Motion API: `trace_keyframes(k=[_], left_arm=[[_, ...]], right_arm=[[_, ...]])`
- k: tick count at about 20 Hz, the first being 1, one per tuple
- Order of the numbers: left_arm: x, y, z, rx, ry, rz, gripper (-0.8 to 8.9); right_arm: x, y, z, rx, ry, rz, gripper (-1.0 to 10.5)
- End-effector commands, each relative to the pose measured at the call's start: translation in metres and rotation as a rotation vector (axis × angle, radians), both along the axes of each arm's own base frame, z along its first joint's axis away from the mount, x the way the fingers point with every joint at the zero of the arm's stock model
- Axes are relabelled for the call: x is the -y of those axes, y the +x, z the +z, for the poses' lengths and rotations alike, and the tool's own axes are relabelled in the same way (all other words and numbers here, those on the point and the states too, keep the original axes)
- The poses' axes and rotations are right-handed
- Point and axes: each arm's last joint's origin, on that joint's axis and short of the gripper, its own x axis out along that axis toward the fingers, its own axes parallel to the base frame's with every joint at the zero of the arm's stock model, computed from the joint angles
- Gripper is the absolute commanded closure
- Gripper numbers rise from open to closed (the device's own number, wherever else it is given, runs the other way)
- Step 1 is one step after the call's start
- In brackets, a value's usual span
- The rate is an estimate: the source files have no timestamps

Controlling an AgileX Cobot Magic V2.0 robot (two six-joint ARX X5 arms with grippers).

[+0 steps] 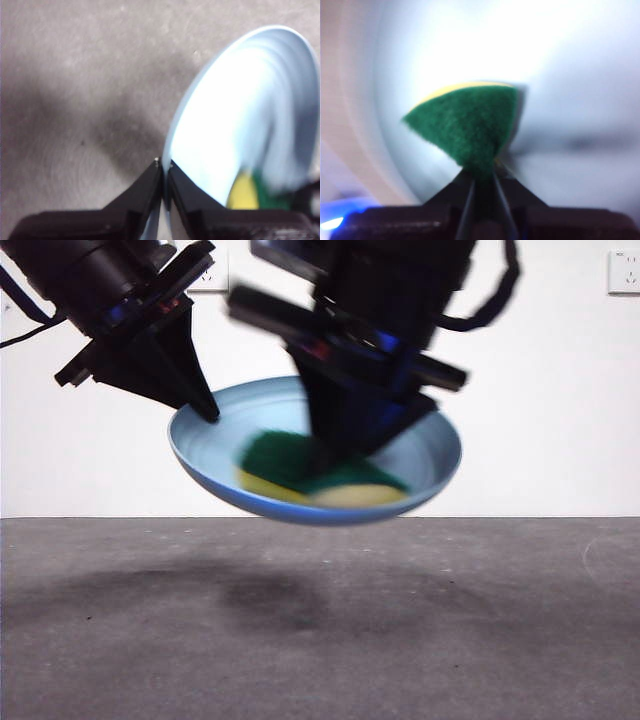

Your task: Pick up the plate,pick up the cloth,clean the plate with the cloth

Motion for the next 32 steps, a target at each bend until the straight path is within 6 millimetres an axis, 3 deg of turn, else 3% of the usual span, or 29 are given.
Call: trace_keyframes(k=[1,3,7,15,21,24,26,32], left_arm=[[-0.003,-0.003,-0.002,-0.043,0.003,-0.014,8.21],[-0.003,-0.007,-0.004,-0.077,0.029,-0.032,8.21],[0.000,-0.010,-0.005,-0.105,0.003,-0.074,8.21],[0.002,-0.006,-0.001,-0.059,-0.042,-0.079,8.21],[-0.002,0.002,0.003,0.012,-0.037,-0.015,8.21],[-0.011,0.006,0.000,0.106,0.199,0.155,8.21],[-0.015,0.010,-0.004,0.146,0.330,0.217,8.21],[-0.028,0.028,-0.028,0.065,0.381,0.257,8.21]], right_arm=[[0.011,0.009,-0.008,0.133,-0.181,-0.129,9.6],[0.016,0.019,-0.005,0.214,-0.192,-0.203,9.6],[0.015,0.035,0.001,0.228,-0.030,-0.219,9.6],[-0.005,0.036,0.011,0.061,0.354,0.033,9.6],[-0.012,0.009,0.000,-0.085,0.251,0.107,9.6],[-0.004,0.007,-0.002,-0.049,0.127,0.038,9.6],[0.002,0.006,0.007,0.031,0.088,-0.013,9.6],[0.018,-0.004,0.039,0.131,0.152,-0.039,9.6]])
